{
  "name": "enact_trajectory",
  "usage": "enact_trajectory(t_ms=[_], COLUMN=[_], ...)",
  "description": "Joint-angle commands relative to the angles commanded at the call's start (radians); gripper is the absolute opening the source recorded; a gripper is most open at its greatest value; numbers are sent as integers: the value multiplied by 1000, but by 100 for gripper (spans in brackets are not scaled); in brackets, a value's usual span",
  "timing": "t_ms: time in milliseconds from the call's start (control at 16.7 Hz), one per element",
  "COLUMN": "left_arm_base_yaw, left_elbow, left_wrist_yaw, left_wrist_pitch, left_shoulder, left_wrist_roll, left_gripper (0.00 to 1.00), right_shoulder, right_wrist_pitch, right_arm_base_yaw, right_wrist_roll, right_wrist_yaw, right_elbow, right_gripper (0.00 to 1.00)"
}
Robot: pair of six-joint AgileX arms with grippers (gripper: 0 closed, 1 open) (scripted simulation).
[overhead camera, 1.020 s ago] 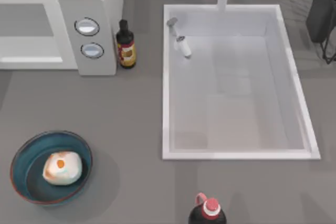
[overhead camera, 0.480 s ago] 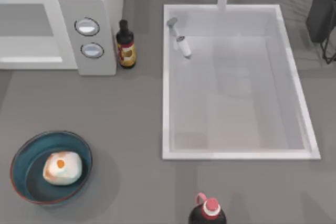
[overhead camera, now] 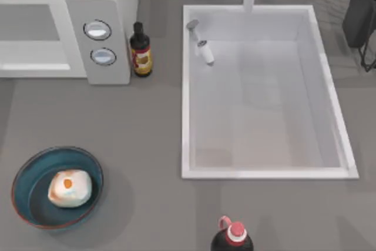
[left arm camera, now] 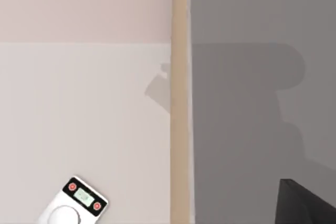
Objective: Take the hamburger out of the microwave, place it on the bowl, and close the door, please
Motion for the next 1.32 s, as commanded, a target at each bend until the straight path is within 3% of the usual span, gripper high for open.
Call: enact_trajectory(t_ms=[360, 840, 1320], left_arm_base_yaw=[-107, -131, -395], left_elbow=[-247, -292, -534], left_wrist_yaw=[-52, -66, -219], left_wrist_pitch=[118, 138, 229], left_shoulder=[-196, -233, -505], left_wrist_roll=[-118, -149, -398], left_gripper=[0, 0, 0], right_shoulder=[0, 0, 0], right_wrist_pitch=[0, 0, 0], right_arm_base_yaw=[0, 0, 0], right_wrist_roll=[0, 0, 0], right_wrist_yaw=[0, 0, 0], right_elbow=[0, 0, 0], right_gripper=[100, 100, 100])
